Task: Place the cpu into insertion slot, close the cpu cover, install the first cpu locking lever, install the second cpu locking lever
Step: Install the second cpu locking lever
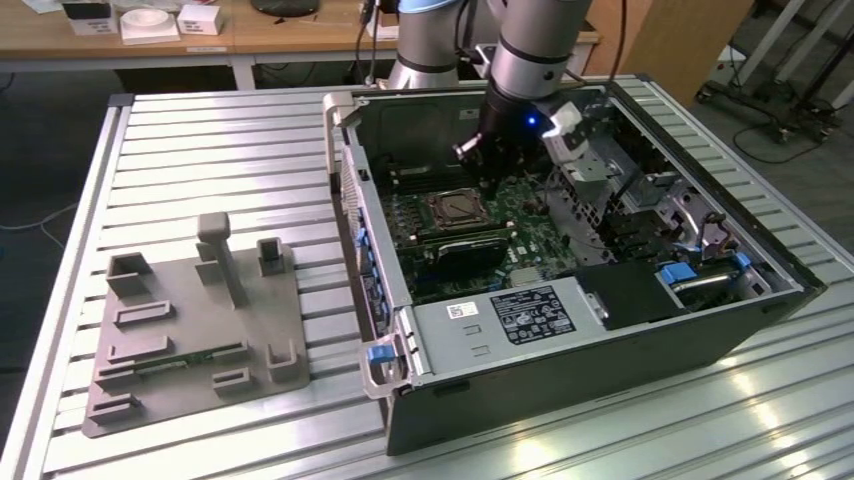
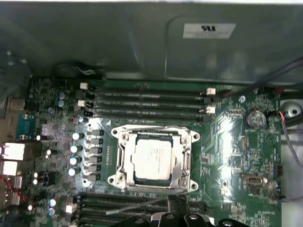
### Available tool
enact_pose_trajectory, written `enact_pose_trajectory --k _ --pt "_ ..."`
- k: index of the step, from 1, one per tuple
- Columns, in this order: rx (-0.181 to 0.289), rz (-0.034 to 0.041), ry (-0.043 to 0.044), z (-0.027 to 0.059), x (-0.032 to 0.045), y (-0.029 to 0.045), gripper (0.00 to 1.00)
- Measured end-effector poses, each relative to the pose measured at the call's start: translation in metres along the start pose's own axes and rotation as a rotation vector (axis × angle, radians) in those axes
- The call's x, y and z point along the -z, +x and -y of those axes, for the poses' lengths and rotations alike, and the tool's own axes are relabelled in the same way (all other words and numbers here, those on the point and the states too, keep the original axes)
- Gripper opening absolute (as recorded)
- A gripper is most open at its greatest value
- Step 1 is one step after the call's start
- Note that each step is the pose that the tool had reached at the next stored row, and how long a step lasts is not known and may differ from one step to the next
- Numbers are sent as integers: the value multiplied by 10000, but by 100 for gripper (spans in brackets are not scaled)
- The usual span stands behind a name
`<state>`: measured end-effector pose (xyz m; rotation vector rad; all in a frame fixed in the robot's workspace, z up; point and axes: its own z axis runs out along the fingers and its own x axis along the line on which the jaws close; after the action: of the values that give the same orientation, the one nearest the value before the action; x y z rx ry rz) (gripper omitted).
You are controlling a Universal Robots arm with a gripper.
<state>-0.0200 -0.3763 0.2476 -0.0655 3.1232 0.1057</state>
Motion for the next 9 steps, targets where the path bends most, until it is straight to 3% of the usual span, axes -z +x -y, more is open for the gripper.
enact_pose_trajectory --k 3,9 --pt "-60 5 4 12 1 11 11" --pt "-74 5 5 51 5 114 11"
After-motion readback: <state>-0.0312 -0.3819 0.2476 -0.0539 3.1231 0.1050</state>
